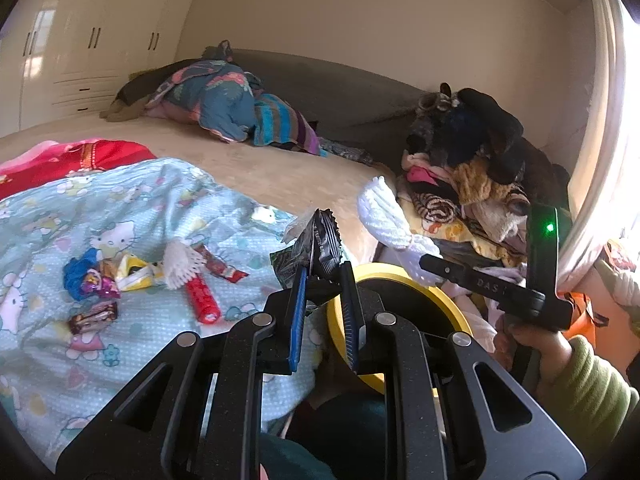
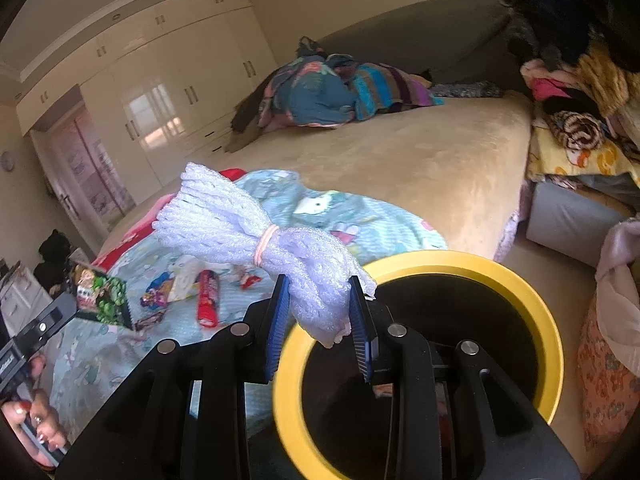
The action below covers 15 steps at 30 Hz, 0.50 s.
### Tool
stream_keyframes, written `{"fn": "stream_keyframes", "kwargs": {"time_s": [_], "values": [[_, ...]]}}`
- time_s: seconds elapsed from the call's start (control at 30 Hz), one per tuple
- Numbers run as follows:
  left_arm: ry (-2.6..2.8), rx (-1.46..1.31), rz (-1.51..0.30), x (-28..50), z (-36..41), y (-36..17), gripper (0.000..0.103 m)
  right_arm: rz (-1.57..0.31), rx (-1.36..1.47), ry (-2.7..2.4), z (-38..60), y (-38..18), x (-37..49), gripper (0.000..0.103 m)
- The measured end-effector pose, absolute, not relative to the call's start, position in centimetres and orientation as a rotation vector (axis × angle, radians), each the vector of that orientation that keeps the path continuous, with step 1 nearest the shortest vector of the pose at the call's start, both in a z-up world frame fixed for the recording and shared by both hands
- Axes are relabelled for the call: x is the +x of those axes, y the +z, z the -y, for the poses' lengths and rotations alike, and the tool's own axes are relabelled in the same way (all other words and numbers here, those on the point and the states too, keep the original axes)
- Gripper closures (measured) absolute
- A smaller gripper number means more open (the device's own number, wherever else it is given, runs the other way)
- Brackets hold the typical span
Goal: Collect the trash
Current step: 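Carry the wrappers in the left tool while the right tool carries the mesh net to the bin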
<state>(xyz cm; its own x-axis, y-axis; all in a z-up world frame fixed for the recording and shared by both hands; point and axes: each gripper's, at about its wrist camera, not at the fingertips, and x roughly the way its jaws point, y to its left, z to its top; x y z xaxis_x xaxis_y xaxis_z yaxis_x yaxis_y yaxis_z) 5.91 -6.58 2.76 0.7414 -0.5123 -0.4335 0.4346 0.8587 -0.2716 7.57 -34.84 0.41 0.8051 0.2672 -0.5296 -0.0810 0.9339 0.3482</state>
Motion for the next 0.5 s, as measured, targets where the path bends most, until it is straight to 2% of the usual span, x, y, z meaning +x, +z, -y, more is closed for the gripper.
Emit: {"fn": "stream_keyframes", "kwargs": {"time_s": [0.5], "values": [[-0.601, -0.103, -0.559, 5.6, 11.1, 1.7, 0.091, -0.662, 0.358, 0.084, 38.9, -2.6, 8.0, 0.075]]}}
